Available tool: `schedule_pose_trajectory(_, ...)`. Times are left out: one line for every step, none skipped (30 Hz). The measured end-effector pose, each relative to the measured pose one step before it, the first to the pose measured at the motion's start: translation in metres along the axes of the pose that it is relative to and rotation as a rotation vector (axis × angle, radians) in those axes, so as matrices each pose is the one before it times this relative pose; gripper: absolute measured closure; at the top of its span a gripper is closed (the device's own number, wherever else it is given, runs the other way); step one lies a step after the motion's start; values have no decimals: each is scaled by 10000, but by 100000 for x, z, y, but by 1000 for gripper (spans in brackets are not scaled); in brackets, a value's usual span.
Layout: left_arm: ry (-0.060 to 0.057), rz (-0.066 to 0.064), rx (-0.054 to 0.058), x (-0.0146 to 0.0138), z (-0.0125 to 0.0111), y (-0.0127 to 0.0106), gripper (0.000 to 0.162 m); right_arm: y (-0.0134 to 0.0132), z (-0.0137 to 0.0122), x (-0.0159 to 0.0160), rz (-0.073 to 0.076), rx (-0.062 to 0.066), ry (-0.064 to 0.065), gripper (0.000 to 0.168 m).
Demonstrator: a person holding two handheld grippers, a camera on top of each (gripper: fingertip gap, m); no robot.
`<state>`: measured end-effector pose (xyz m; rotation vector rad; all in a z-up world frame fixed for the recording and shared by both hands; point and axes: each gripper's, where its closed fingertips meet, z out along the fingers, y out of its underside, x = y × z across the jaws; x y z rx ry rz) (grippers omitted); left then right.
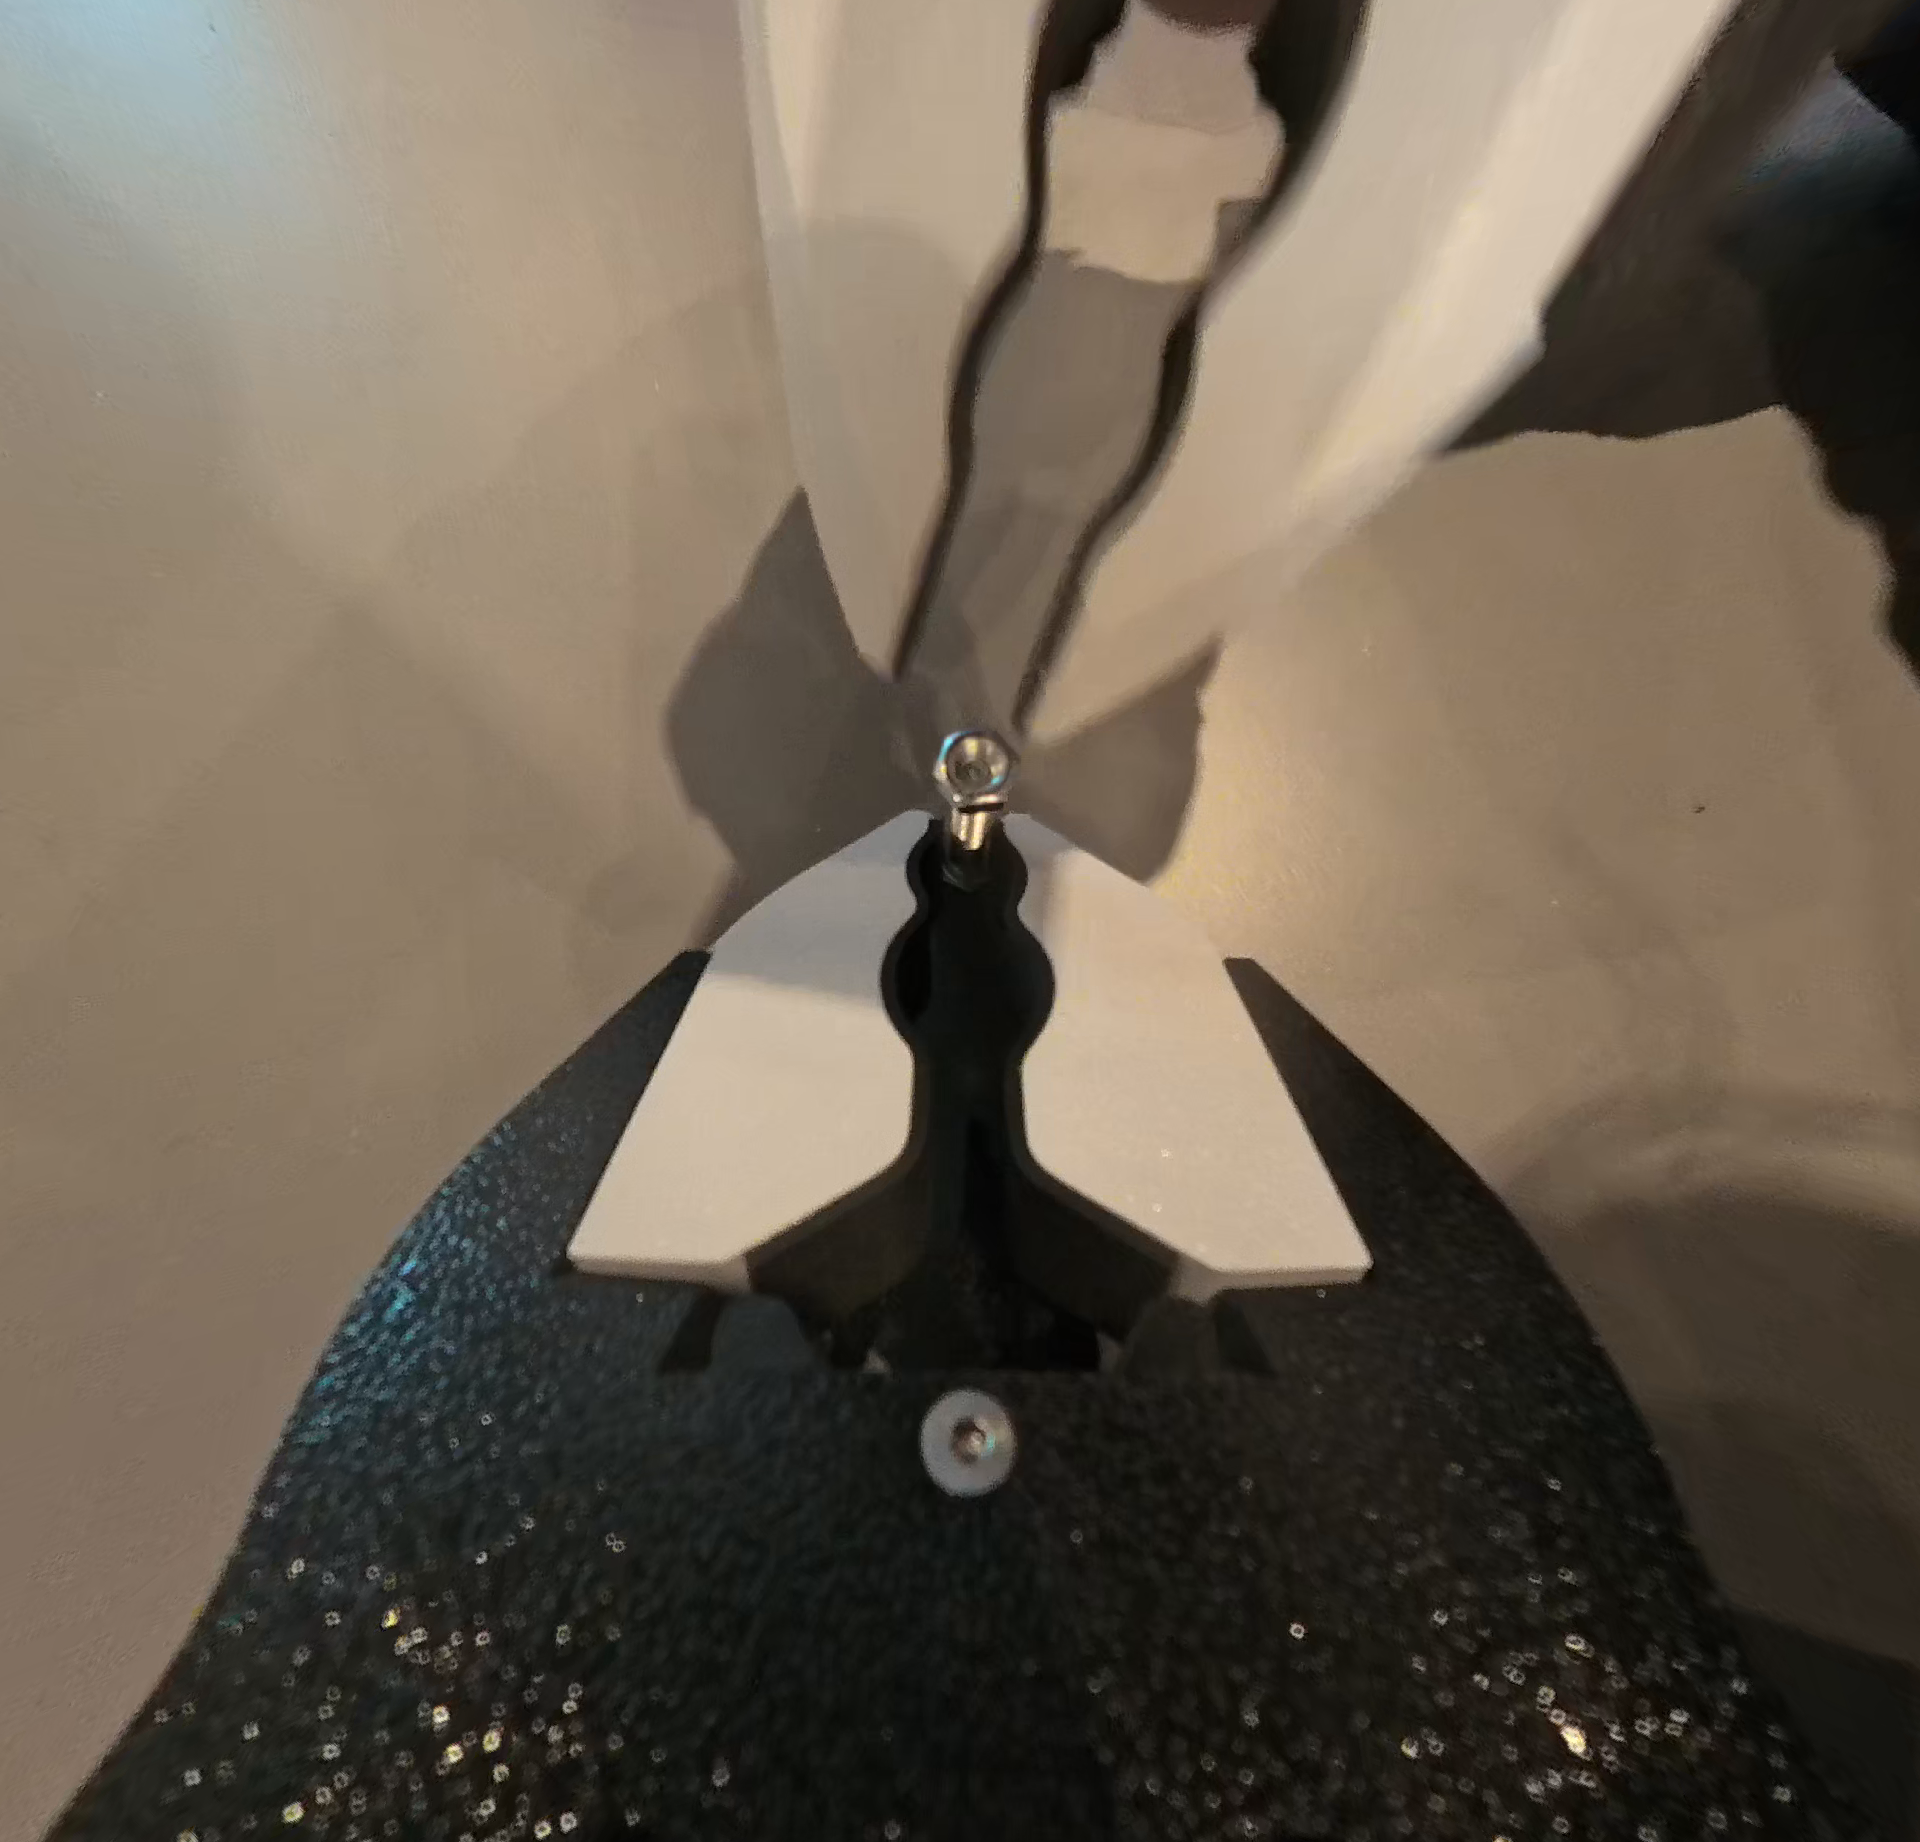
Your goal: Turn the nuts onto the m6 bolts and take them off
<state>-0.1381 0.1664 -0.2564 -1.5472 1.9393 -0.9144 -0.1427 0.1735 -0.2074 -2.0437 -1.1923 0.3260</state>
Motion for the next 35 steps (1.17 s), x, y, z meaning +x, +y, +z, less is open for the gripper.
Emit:
schedule_pose_trajectory(0,0,0,0,-7,-7,153,16,-323,337,56,134,103,154)
schedule_pose_trajectory(1,-1,0,2,0,0,154,36,-337,429,96,203,131,154)
schedule_pose_trajectory(2,-2,0,-5,-2,2,154,53,-314,451,171,292,113,154)
schedule_pose_trajectory(3,-3,0,-4,-2,1,154,3,-237,310,228,438,-20,154)
schedule_pose_trajectory(3,-3,0,6,0,0,154,-183,-149,-34,274,696,-260,155)
schedule_pose_trajectory(2,-2,0,-5,-2,1,154,-406,-165,-381,373,922,-487,155)
schedule_pose_trajectory(-1,1,0,-2,-7,-7,154,-451,-189,-373,538,928,-493,155)
schedule_pose_trajectory(0,0,0,9,2,-1,154,-373,-233,-357,505,819,-469,155)
schedule_pose_trajectory(0,-1,0,1,7,7,154,-201,-214,-225,322,643,-314,151)
schedule_pose_trajectory(0,0,0,0,0,0,154,65,-178,112,140,361,-17,150)
schedule_pose_trajectory(1,-1,1,2,0,-1,154,280,-73,41,-92,68,18,150)
schedule_pose_trajectory(5,-6,0,-1,-1,-13,154,325,74,89,-185,-102,124,150)
schedule_pose_trajectory(10,-12,1,2,-4,2,154,285,200,-18,-222,-162,87,150)
schedule_pose_trajectory(7,-9,0,-6,4,-4,154,231,274,-98,-206,-118,63,150)
schedule_pose_trajectory(0,0,0,0,0,0,154,203,289,-126,-143,-81,41,148)
schedule_pose_trajectory(-4,5,0,3,-5,5,154,216,262,-87,-67,-80,36,148)
schedule_pose_trajectory(-5,6,0,0,2,-1,154,76,165,-52,-47,-76,28,147)
schedule_pose_trajectory(-3,4,0,3,2,-1,154,-34,62,-58,-60,12,13,145)
schedule_pose_trajectory(0,0,0,0,0,0,154,-10,6,-33,-37,11,16,145)
schedule_pose_trajectory(1,-1,0,1,0,0,154,20,-6,-30,27,-8,-20,145)
schedule_pose_trajectory(1,-1,0,2,0,0,154,58,29,-141,105,-47,-113,144)
schedule_pose_trajectory(3,-4,0,-5,6,-6,154,97,76,-151,144,-73,-152,143)
schedule_pose_trajectory(4,-5,0,0,-2,1,154,79,94,-96,126,-72,-102,142)
schedule_pose_trajectory(1,-2,0,3,0,0,154,110,80,-64,39,-91,-65,141)
schedule_pose_trajectory(-3,3,0,-9,7,-7,154,78,49,-58,-25,-64,-28,141)
schedule_pose_trajectory(-3,3,0,3,2,-1,154,61,50,-113,-44,-57,-63,142)
schedule_pose_trajectory(0,0,1,1,0,-1,154,80,55,-94,-42,-66,-45,142)
schedule_pose_trajectory(3,-4,0,-3,-2,1,154,89,67,-79,-50,-79,-38,143)
schedule_pose_trajectory(2,-2,0,4,0,0,154,90,70,-87,-46,-81,-31,143)
schedule_pose_trajectory(-1,1,0,-2,0,0,154,94,74,-22,-23,-81,-4,144)
schedule_pose_trajectory(0,0,0,-2,7,-6,154,75,58,-17,-15,-69,4,144)
schedule_pose_trajectory(3,-4,0,-3,-2,1,154,62,37,15,-10,-51,17,144)
schedule_pose_trajectory(2,-3,0,-5,-2,1,154,34,24,-9,-10,-29,6,144)
schedule_pose_trajectory(1,-1,0,2,0,0,153,20,7,3,5,-12,2,144)
schedule_pose_trajectory(1,-1,0,0,7,-6,153,13,10,-18,17,-8,-25,144)
